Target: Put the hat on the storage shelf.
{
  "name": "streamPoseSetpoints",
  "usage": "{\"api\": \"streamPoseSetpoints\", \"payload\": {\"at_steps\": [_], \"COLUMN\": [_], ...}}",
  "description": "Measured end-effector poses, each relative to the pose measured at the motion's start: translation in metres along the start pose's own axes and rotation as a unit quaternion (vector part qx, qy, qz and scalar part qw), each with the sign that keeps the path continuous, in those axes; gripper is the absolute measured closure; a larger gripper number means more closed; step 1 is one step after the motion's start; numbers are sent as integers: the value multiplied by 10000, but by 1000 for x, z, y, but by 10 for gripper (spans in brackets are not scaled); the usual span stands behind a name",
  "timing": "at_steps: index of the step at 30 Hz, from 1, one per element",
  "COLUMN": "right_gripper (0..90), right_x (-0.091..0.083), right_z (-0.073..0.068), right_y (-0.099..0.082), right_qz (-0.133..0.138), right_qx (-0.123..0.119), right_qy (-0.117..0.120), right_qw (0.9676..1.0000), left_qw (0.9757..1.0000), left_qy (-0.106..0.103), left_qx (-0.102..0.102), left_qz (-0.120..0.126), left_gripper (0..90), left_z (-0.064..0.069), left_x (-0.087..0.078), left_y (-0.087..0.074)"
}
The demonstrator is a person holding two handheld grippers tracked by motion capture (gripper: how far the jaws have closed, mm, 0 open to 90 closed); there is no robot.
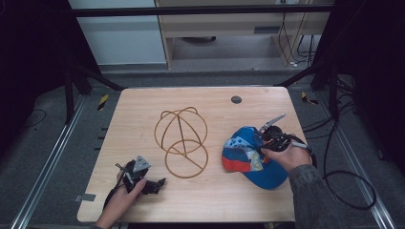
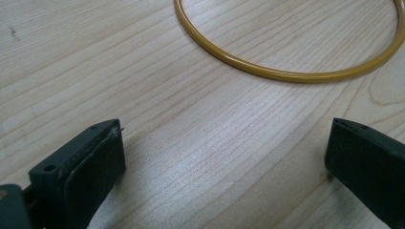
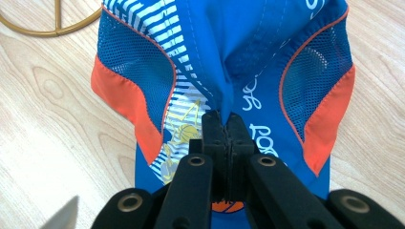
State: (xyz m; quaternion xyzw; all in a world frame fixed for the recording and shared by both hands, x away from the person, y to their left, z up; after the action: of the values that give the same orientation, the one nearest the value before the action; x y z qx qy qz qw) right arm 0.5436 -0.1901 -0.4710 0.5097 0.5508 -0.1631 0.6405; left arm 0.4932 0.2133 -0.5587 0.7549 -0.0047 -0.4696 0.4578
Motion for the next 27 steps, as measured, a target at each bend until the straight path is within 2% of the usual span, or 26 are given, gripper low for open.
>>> {"api": "streamPoseSetpoints", "payload": {"at_steps": [4, 9, 19, 20, 27], "right_gripper": [900, 900, 900, 900, 900], "right_x": [-5, -17, -64, -64, -103], "right_z": [0, 0, -12, -12, -30], "right_y": [0, 2, 21, 21, 41], "right_qz": [39, 66, 412, 412, 870], "right_qx": [44, -22, -301, -301, -548], "right_qy": [56, 17, -9, -9, -14], "right_qw": [10000, 10000, 9987, 9987, 9947], "left_qw": [10000, 10000, 10000, 10000, 10000], "left_qy": [0, 0, 0, 0, 5], "left_qx": [0, 0, 2, 2, -18], "left_qz": [0, 0, 0, 0, 17], "left_gripper": [0, 0, 0, 0, 0], "left_z": [0, 0, 0, 0, 0], "left_x": [0, 0, 0, 0, 0], "left_y": [0, 0, 0, 0, 0]}}
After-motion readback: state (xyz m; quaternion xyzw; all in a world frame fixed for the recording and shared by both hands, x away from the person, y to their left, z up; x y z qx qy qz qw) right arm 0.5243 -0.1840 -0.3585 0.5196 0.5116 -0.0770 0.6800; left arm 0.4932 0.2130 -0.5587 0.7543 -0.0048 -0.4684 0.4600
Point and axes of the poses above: each handheld gripper's, and its own axes: x roughly forward along the jaws, y roughly out of its top, z roughly to its right, the point moved 7 cm from there along x, roughly forward along the jaws, and after that the axes turned 10 degrees about x, right-handed, at the moved point
